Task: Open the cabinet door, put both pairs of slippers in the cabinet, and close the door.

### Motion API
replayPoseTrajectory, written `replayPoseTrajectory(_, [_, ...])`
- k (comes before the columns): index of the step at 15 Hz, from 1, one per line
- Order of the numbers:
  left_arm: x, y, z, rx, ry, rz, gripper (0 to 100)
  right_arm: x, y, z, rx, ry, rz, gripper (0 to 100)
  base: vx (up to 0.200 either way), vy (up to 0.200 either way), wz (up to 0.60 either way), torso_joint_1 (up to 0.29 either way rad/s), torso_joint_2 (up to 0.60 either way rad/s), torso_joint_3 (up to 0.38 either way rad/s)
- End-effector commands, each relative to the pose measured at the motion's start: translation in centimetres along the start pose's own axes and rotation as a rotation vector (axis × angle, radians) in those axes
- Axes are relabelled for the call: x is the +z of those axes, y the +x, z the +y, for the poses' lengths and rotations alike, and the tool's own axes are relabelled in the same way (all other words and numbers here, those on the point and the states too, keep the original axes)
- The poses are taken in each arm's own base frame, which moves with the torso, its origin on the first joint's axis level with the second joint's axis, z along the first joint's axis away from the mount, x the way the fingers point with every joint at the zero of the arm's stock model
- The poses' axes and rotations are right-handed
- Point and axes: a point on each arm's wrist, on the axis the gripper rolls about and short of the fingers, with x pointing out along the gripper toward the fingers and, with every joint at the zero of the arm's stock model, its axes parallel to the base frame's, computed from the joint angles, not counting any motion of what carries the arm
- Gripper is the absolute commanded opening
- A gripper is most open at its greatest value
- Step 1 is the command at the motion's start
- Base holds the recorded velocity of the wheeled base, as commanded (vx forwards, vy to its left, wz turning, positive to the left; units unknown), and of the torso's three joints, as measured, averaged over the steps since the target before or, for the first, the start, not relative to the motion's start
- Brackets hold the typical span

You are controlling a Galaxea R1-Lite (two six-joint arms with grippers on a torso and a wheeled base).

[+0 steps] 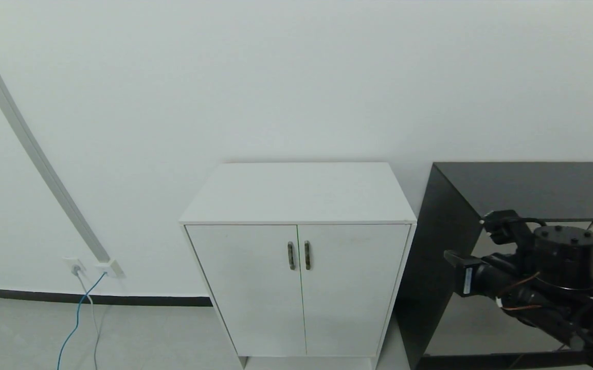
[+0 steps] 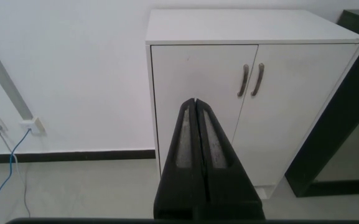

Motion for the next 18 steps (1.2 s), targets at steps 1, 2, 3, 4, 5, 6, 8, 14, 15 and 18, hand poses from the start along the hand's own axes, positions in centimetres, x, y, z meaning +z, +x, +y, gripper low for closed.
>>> replayPoseTrajectory(1, [0.0,0.0,0.0,0.001,0.000,0.001,0,0.4,-4.6,-2.3,-0.074,0.021,-0.045,0,0.000,0.000,0.00,0.000,0.00,0.000])
replayPoseTrajectory(2, [0.0,0.0,0.0,0.001,0.000,0.000,0,0.1,-5.9,-3.0,-0.103,0.027,-0.040,0,0.000,0.000,0.00,0.000,0.00,0.000])
replayPoseTrajectory(3, [0.0,0.0,0.0,0.001,0.000,0.001,0,-0.1,-6.9,-3.4,-0.123,0.031,-0.034,0,0.000,0.000,0.00,0.000,0.00,0.000])
replayPoseTrajectory(4, [0.0,0.0,0.0,0.001,0.000,0.001,0,-0.4,-8.4,-4.0,-0.155,0.040,-0.031,0,0.000,0.000,0.00,0.000,0.00,0.000])
replayPoseTrajectory(5, [0.0,0.0,0.0,0.001,0.000,0.001,0,-0.6,-9.6,-4.4,-0.184,0.045,-0.022,0,0.000,0.000,0.00,0.000,0.00,0.000])
replayPoseTrajectory(6, [0.0,0.0,0.0,0.001,0.000,0.001,0,-0.6,-9.6,-4.4,-0.184,0.045,-0.022,0,0.000,0.000,0.00,0.000,0.00,0.000])
replayPoseTrajectory(8, [0.0,0.0,0.0,0.001,0.000,0.001,0,-0.7,-13.2,-5.0,-0.243,0.062,-0.013,0,0.000,0.000,0.00,0.000,0.00,0.000])
replayPoseTrajectory(14, [0.0,0.0,0.0,0.001,0.000,0.001,0,-2.3,-19.2,-4.4,-0.238,0.063,-0.024,0,0.000,0.000,0.00,0.000,0.00,0.000])
replayPoseTrajectory(15, [0.0,0.0,0.0,0.001,0.000,0.001,0,-2.5,-19.6,-4.4,-0.235,0.062,-0.025,0,0.000,0.000,0.00,0.000,0.00,0.000])
replayPoseTrajectory(18, [0.0,0.0,0.0,0.001,0.000,0.001,0,-3.7,-21.5,-4.2,-0.221,0.062,-0.030,0,0.000,0.000,0.00,0.000,0.00,0.000])
